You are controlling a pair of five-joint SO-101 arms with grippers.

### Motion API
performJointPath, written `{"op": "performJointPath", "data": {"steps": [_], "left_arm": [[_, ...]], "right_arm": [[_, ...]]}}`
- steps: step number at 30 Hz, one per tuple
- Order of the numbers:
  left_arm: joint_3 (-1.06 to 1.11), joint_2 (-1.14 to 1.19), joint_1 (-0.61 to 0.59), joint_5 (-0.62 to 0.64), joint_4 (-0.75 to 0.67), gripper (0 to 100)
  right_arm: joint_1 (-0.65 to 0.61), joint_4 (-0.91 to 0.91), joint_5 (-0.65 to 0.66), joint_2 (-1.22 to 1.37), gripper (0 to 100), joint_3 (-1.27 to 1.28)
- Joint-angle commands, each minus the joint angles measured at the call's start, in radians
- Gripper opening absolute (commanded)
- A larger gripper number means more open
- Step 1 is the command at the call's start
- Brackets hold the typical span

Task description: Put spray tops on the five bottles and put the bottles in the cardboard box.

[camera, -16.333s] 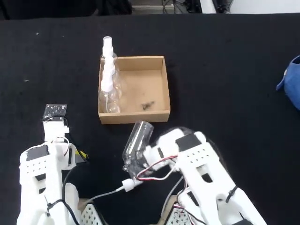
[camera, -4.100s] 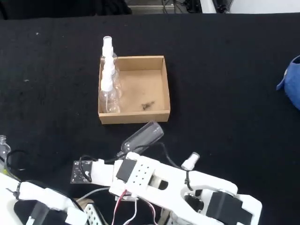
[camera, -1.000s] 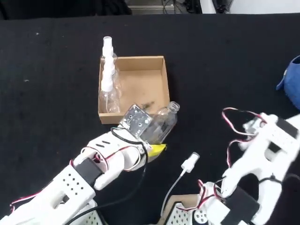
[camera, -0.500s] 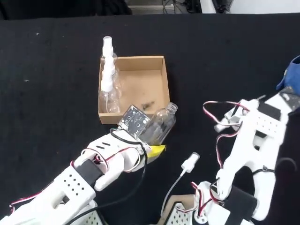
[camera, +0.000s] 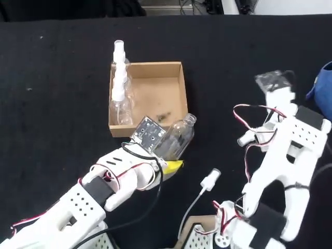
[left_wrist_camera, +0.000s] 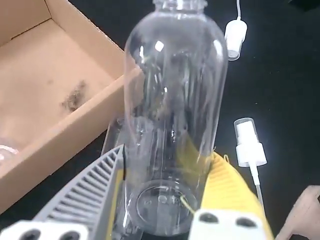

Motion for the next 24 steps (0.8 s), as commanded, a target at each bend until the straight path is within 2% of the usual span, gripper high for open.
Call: {"op": "performJointPath", "data": {"steps": [1, 5, 11, 15, 18, 24], "left_arm": [[-0.015, -0.02, 0.007, 0.008, -0.026, 3], [-0.016, -0.02, -0.001, 0.008, -0.026, 3], [-0.021, -0.02, 0.001, 0.008, -0.026, 3], [-0.022, -0.02, -0.001, 0.008, -0.026, 3], [-0.022, -0.02, -0.001, 0.008, -0.026, 3], [-0.019, -0.02, -0.002, 0.008, -0.026, 3]], "right_arm": [[0.015, -0.06, 0.169, 0.079, 24.8, -0.091], [0.015, -0.075, 0.318, 0.242, 24.8, -0.185], [0.014, -0.021, 0.776, 0.361, 24.8, -0.282], [-0.025, -0.023, 1.014, 0.371, 24.8, -0.278], [-0.066, -0.023, 1.099, 0.375, 24.8, -0.277], [-0.123, -0.058, 1.172, 0.375, 24.8, -0.193]]}}
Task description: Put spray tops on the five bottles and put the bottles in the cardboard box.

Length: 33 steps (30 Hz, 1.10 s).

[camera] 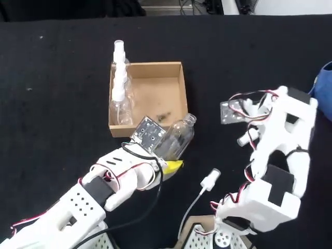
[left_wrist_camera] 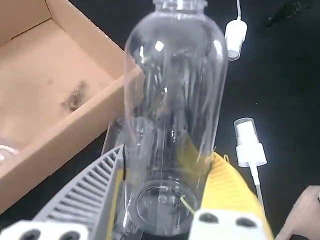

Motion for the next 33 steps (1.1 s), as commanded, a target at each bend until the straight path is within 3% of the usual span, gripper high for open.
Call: {"op": "performJointPath", "data": {"steps": [1, 7, 16, 21, 23, 26, 29, 33], "left_arm": [[-0.019, -0.02, -0.002, 0.008, -0.026, 3], [-0.019, -0.02, -0.002, 0.008, -0.026, 3], [-0.021, -0.02, -0.001, 0.008, -0.026, 3], [-0.021, -0.02, 0.001, 0.008, -0.026, 3], [-0.022, -0.02, 0.001, 0.008, -0.026, 3], [-0.022, -0.02, 0.001, 0.008, -0.026, 3], [-0.022, -0.02, 0.001, 0.008, -0.025, 3], [-0.021, -0.02, 0.001, 0.008, -0.025, 3]], "right_arm": [[-0.04, -0.061, 0.046, -0.001, 24.8, 0.041], [-0.04, -0.285, 0.051, -0.001, 24.8, 0.18], [-0.031, -0.368, 0.051, -0.001, 24.3, 0.288], [0.021, -0.361, 0.021, -0.002, 7.6, 0.291], [0.037, -0.361, -0.066, -0.01, 0.9, 0.288], [0.074, -0.361, -0.301, -0.012, 2.7, 0.269], [0.11, -0.359, -0.618, -0.012, 2.6, 0.229], [0.176, -0.242, -1.146, -0.004, 3.0, 0.156]]}}
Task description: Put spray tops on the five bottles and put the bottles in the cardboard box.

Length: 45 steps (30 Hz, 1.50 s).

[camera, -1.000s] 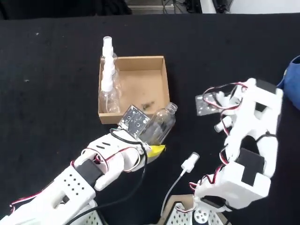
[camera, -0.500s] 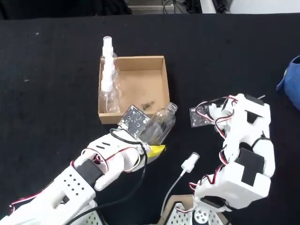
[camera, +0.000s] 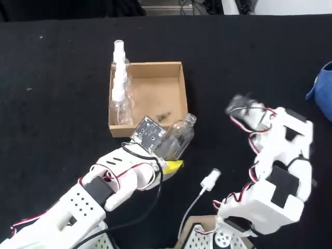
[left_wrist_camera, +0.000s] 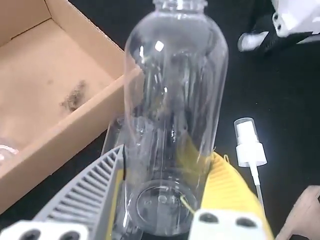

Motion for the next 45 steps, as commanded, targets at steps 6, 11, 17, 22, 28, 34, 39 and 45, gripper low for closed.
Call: {"op": "performJointPath", "data": {"steps": [6, 11, 17, 22, 28, 34, 39, 45], "left_arm": [[-0.019, -0.02, 0.004, 0.008, -0.025, 3], [-0.016, -0.02, 0.004, 0.008, -0.025, 3], [-0.016, -0.02, 0.001, 0.008, -0.025, 3], [-0.016, -0.02, -0.001, 0.008, -0.025, 3], [-0.016, -0.02, -0.001, 0.008, -0.025, 3], [-0.015, -0.02, -0.001, 0.008, -0.025, 3], [-0.016, -0.02, 0.001, 0.008, -0.023, 3], [-0.015, -0.02, 0.008, 0.008, -0.023, 3]], "right_arm": [[0.084, 0.328, -0.683, -0.001, 16.5, -0.143], [0.084, 0.33, -0.681, -0.001, 27.3, -0.162], [0.086, 0.397, -0.437, -0.01, 22.9, -0.163], [0.091, 0.394, -0.181, -0.002, 22.7, -0.131], [0.092, 0.295, -0.152, -0.002, 22.6, -0.035], [0.094, 0.183, -0.157, -0.012, 15.4, 0.056], [0.094, 0.127, -0.152, -0.01, 1.6, 0.081], [0.126, 0.15, -0.186, -0.193, 1.0, 0.077]]}}
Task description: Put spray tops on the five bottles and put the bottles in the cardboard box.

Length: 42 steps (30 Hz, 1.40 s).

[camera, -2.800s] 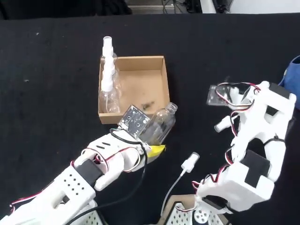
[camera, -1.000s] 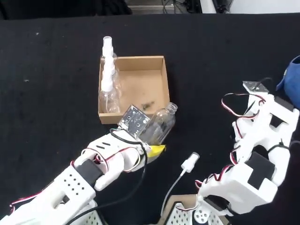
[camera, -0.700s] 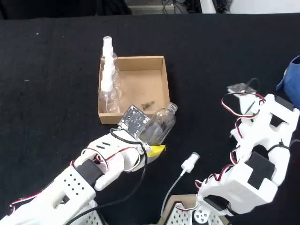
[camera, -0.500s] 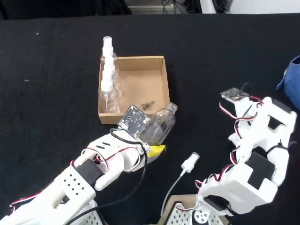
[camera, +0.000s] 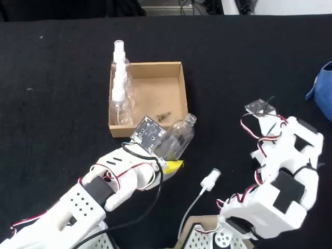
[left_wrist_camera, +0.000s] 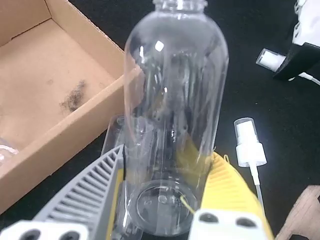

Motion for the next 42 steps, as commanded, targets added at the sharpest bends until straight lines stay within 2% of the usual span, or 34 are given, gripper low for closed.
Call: {"op": "performJointPath", "data": {"steps": [1, 5, 10, 16, 22, 27, 32, 36, 42], "left_arm": [[-0.016, -0.02, 0.008, 0.008, -0.025, 3], [-0.022, -0.02, 0.008, 0.008, -0.031, 3], [0.028, -0.02, 0.007, 0.008, -0.186, 3], [0.133, -0.02, 0.007, 0.006, -0.414, 3], [0.222, -0.02, -0.001, 0.0, -0.597, 3], [0.278, -0.02, -0.001, 0.0, -0.715, 3], [0.332, -0.02, -0.001, 0.0, -0.867, 3], [0.377, -0.02, -0.001, 0.0, -0.991, 3], [0.377, -0.02, -0.001, 0.003, -1.0, 3]], "right_arm": [[0.025, 0.052, -0.054, -0.203, 1.1, -0.024], [-0.054, 0.17, -0.269, -0.449, 1.1, -0.087], [-0.178, 0.23, -0.586, -0.674, 1.1, -0.24], [-0.393, 0.338, -0.881, -0.737, 1.1, -0.458], [-0.56, 0.347, -1.186, -0.743, 1.1, -0.705], [-0.681, 0.342, -1.292, -0.742, 1.1, -0.811], [-0.801, 0.264, -1.316, -0.743, 1.1, -0.816], [-0.832, 0.181, -1.316, -0.745, 1.1, -0.825], [-0.836, 0.163, -1.315, -0.745, 1.1, -0.935]]}}
